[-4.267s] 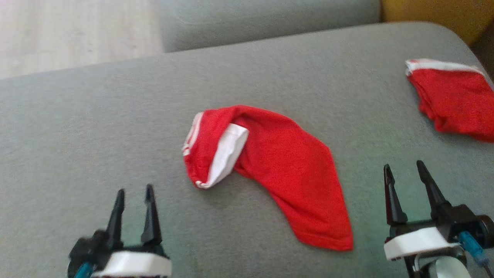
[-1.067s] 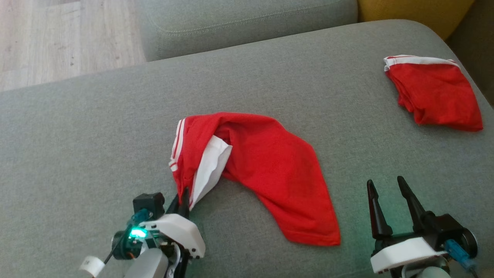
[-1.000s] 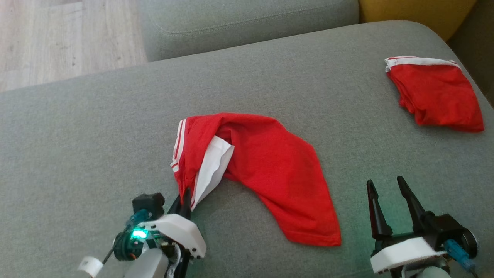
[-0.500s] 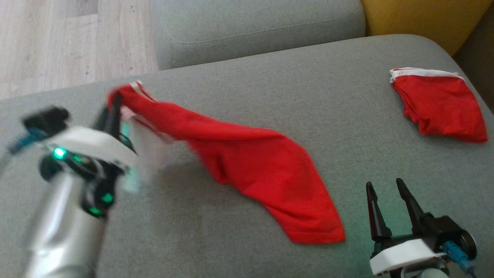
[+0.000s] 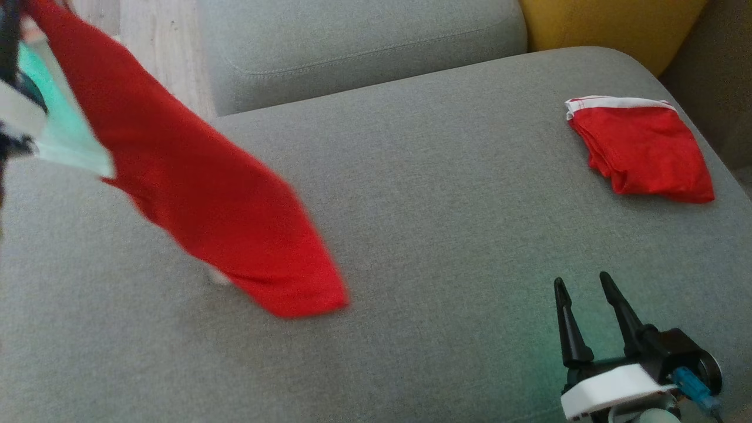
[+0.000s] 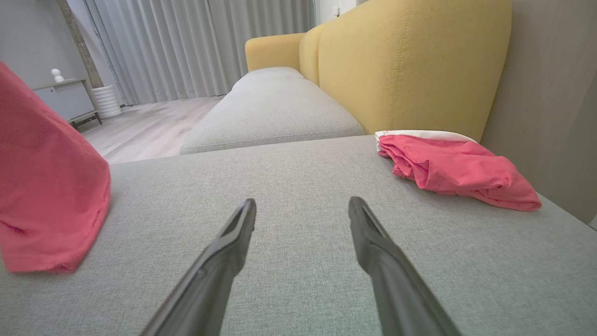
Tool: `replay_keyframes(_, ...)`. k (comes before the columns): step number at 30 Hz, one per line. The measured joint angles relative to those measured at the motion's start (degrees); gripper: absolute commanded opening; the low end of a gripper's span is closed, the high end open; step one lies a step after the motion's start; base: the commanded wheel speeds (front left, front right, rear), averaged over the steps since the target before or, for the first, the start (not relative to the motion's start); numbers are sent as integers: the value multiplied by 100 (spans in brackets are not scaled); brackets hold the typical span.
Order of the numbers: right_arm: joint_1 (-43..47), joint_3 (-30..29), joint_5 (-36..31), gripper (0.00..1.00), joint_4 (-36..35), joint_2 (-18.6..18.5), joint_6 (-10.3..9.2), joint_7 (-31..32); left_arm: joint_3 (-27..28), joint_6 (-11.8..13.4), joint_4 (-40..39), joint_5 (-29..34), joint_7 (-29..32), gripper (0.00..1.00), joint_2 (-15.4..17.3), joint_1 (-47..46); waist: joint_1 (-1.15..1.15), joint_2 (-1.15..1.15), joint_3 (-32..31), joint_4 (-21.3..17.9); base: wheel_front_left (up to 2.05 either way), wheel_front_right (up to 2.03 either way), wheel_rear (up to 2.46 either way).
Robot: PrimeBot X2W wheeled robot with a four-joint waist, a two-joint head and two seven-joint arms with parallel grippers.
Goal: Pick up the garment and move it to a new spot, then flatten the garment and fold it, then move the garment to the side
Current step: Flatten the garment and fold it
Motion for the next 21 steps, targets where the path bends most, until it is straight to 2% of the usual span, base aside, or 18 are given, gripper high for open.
replay_keyframes(4,0,-2,7,100,0,0,0,0,-212,-42,-342,260,129,0,144,-394,0,0,8,-25,0,0,0)
replay_keyframes(8,1,-5,47,100,0,0,0,0,-652,1,-856,523,123,0,-9,-323,0,0,17,-10,0,0,0)
replay_keyframes(14,-2,29,96,100,0,0,0,0,-1857,171,-1452,624,20,0,-1013,915,0,0,91,16,0,0,0)
replay_keyframes(18,-26,148,101,100,0,0,0,0,-2793,242,-1120,744,-211,0,-1753,1696,0,0,194,-38,0,0,0)
replay_keyframes(21,-120,241,151,100,0,0,0,0,-3385,207,-611,858,-391,0,-2216,1908,0,0,290,-139,0,0,0)
